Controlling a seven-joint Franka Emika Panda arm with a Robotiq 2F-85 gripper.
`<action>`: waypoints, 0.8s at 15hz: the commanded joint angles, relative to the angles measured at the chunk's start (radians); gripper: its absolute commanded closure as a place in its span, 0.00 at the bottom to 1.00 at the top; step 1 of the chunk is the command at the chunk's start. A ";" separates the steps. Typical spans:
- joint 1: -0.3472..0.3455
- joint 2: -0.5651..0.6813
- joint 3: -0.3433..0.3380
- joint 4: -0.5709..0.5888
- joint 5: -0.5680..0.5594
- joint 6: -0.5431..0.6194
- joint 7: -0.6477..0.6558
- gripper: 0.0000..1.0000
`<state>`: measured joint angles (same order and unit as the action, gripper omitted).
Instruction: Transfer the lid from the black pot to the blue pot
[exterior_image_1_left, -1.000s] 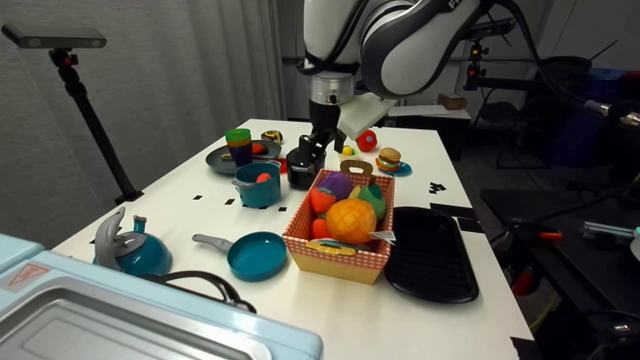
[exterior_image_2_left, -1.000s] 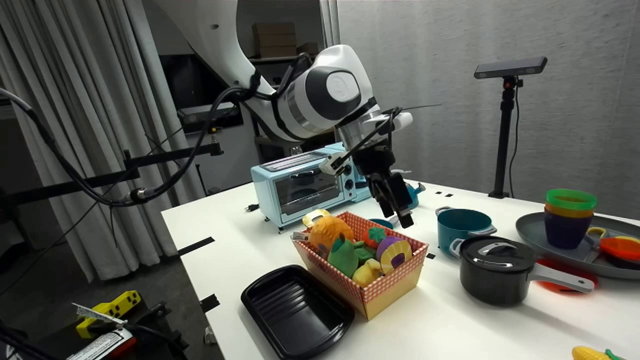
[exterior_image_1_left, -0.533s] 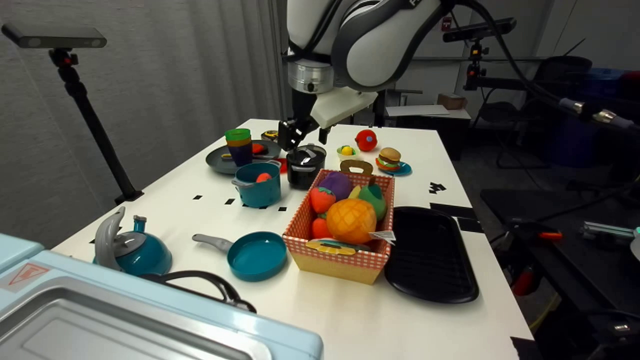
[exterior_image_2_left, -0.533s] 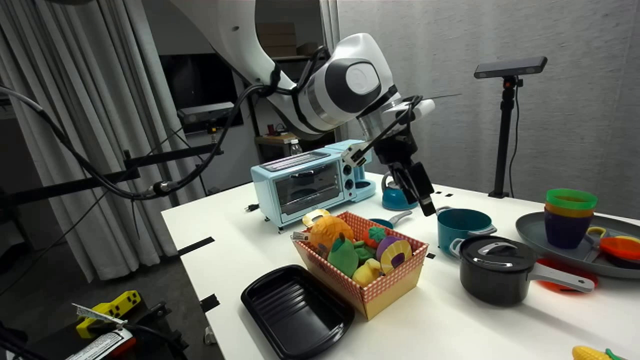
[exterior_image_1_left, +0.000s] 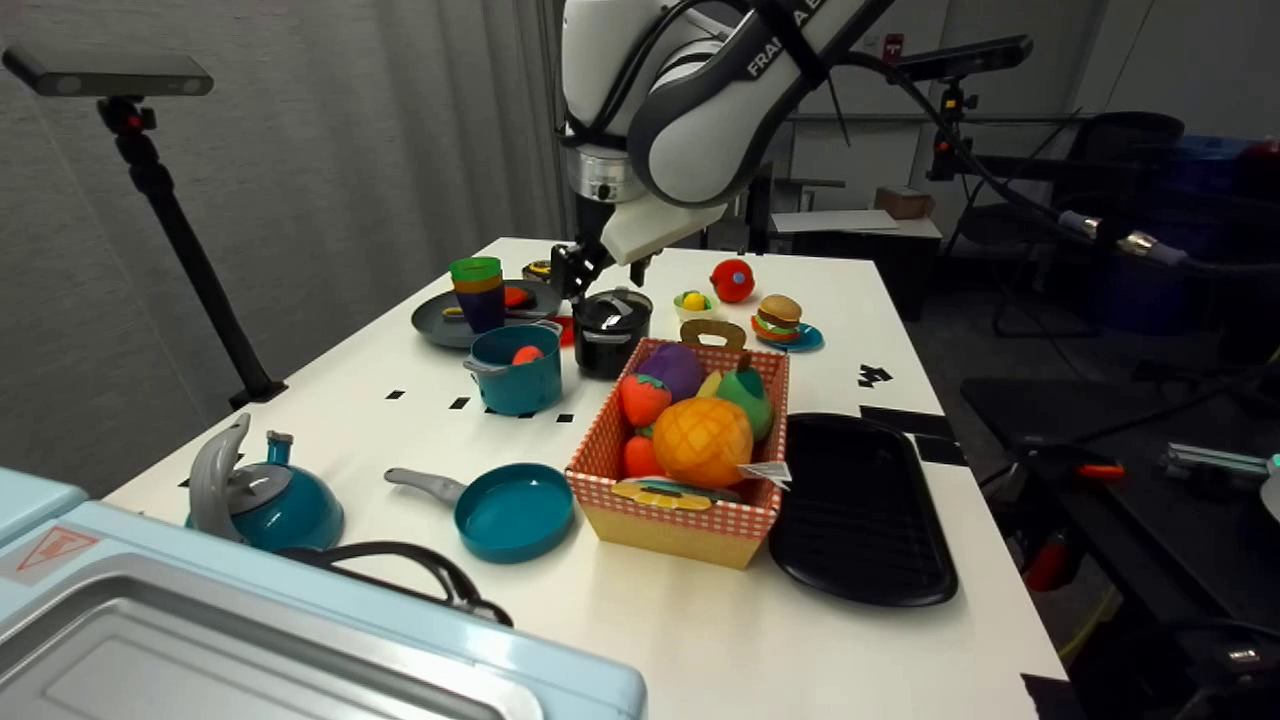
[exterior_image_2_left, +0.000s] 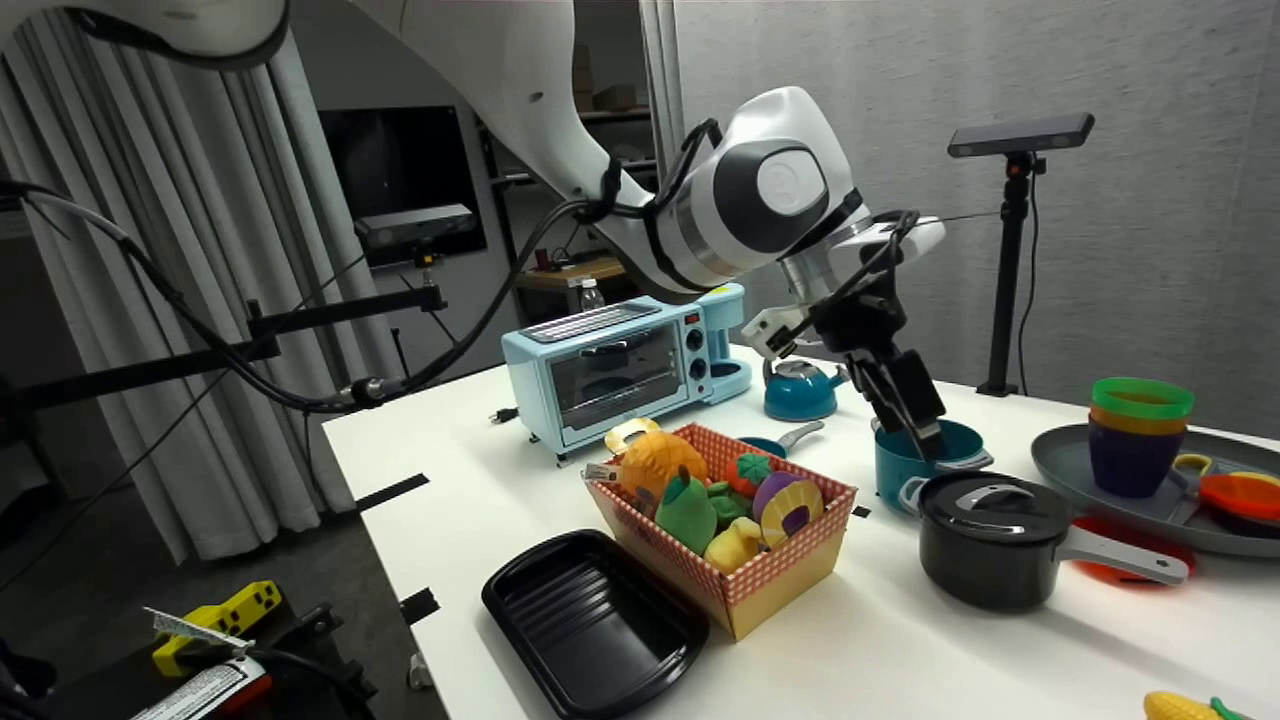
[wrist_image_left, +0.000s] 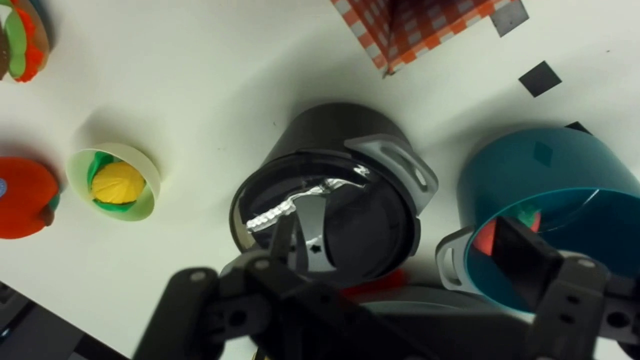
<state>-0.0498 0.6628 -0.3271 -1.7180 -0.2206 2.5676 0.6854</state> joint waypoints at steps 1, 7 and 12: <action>-0.044 0.081 0.024 0.117 0.072 -0.040 -0.060 0.00; -0.038 0.096 0.012 0.122 0.117 -0.018 -0.075 0.00; -0.032 0.102 0.007 0.126 0.113 -0.010 -0.065 0.00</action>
<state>-0.1019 0.7591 -0.2982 -1.5907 -0.1226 2.5497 0.6235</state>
